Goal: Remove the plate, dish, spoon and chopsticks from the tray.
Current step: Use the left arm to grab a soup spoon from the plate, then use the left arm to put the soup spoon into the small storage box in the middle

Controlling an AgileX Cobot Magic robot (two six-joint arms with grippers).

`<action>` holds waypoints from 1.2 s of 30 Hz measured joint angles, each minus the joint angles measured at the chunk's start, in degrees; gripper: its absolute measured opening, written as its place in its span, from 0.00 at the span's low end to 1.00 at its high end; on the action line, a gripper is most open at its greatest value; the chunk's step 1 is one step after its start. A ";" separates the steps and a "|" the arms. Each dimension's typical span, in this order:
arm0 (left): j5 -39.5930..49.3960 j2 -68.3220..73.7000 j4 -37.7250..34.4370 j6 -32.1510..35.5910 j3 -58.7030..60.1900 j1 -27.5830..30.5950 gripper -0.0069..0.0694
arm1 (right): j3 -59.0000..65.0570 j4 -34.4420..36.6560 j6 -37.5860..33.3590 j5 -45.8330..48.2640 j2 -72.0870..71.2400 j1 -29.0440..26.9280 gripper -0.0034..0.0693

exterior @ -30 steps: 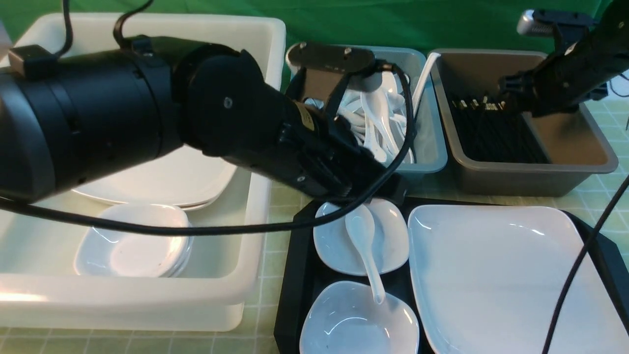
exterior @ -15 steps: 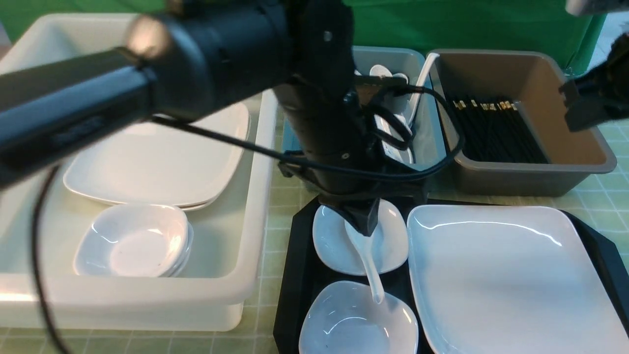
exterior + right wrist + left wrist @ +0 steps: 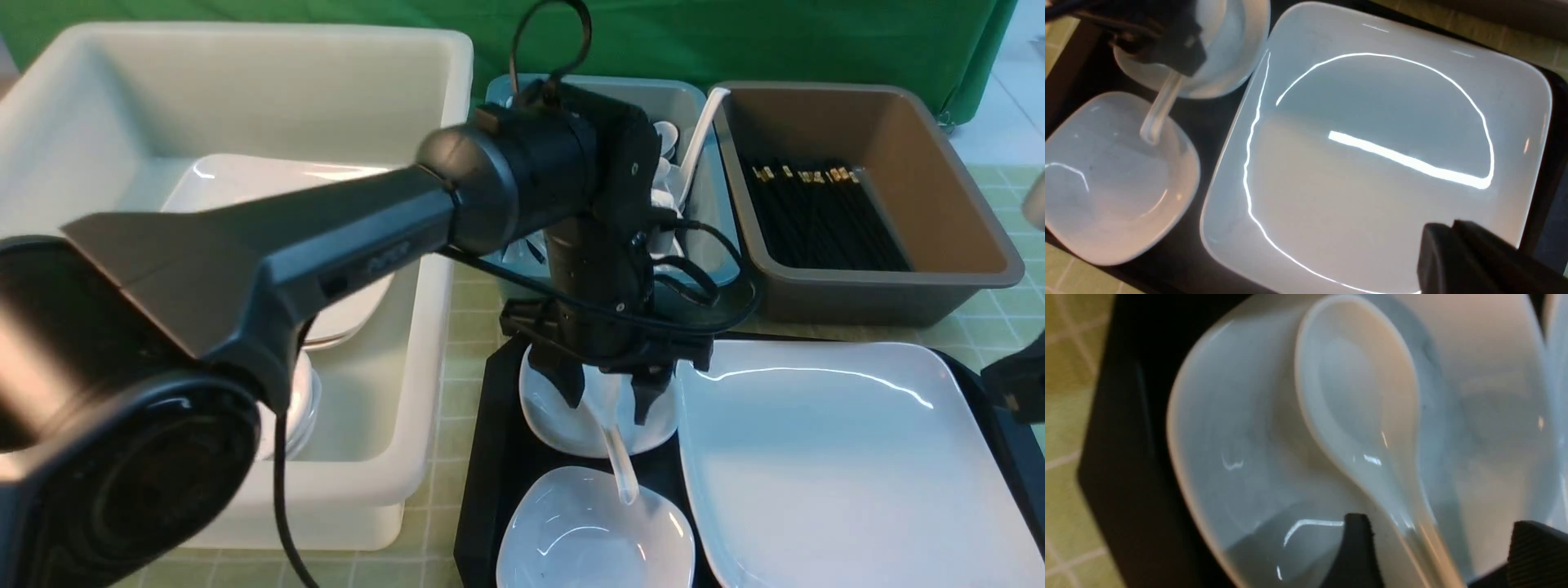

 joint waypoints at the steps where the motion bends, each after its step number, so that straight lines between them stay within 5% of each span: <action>1: -0.07 0.50 -0.13 -0.06 -0.06 0.00 0.70 | 0.13 0.00 0.00 0.18 -0.51 0.00 0.06; 7: 0.16 2.94 -0.01 -0.56 -0.07 0.00 0.67 | 0.18 0.00 -0.06 0.68 -3.29 0.07 0.06; 12: 3.04 3.38 0.05 0.50 -1.11 0.00 0.24 | 0.18 0.00 -0.75 0.68 -4.52 0.07 0.06; 23: 3.18 -3.50 0.51 3.40 -10.15 0.00 0.23 | 0.24 1.34 -3.24 -1.87 -4.52 0.07 0.06; 27: -3.26 -5.27 6.06 3.80 -13.73 0.00 0.23 | 0.24 9.30 -10.24 -8.44 -4.52 0.07 0.06; 33: -22.66 -4.12 13.04 3.28 -15.01 2.47 0.23 | 0.34 30.43 -38.99 -23.27 -4.52 1.66 0.06; 36: -26.52 -2.39 13.04 2.67 -15.01 4.43 0.23 | 0.46 34.07 -43.39 -27.37 -4.52 2.97 0.06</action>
